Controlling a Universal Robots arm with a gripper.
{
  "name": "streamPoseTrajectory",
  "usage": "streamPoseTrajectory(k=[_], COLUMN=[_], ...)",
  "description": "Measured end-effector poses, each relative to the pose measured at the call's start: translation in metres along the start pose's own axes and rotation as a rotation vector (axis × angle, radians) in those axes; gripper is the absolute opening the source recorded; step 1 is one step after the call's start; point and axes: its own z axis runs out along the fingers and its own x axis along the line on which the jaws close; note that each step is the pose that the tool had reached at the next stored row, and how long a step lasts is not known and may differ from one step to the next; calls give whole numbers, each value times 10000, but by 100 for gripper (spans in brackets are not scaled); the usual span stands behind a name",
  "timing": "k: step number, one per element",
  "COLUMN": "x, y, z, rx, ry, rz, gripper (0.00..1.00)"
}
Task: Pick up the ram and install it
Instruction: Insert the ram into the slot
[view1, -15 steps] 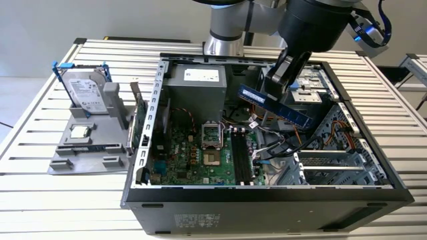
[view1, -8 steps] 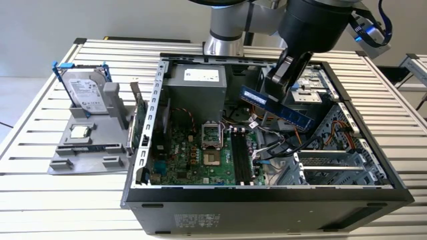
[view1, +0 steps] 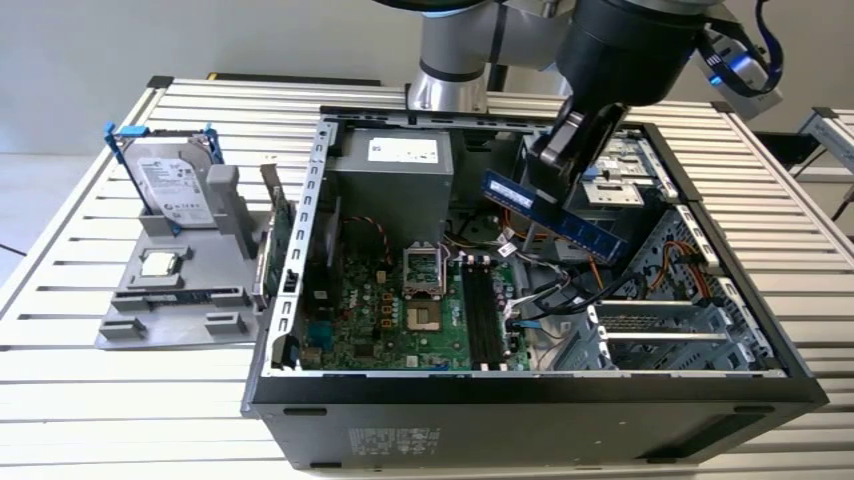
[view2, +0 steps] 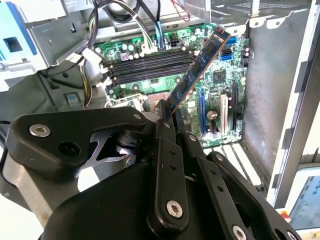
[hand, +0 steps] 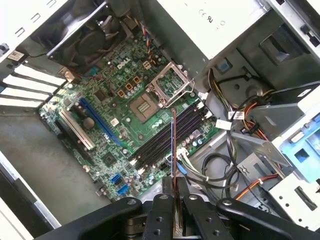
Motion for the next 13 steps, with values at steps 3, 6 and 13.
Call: streamPoseTrajectory(k=[3, 6, 13], x=[0, 0, 0], y=[0, 0, 0], z=[2, 3, 5], rx=[-7, -19, -49], ry=[-14, -23, -44], rz=[230, 462, 1003], gripper=[0, 0, 0])
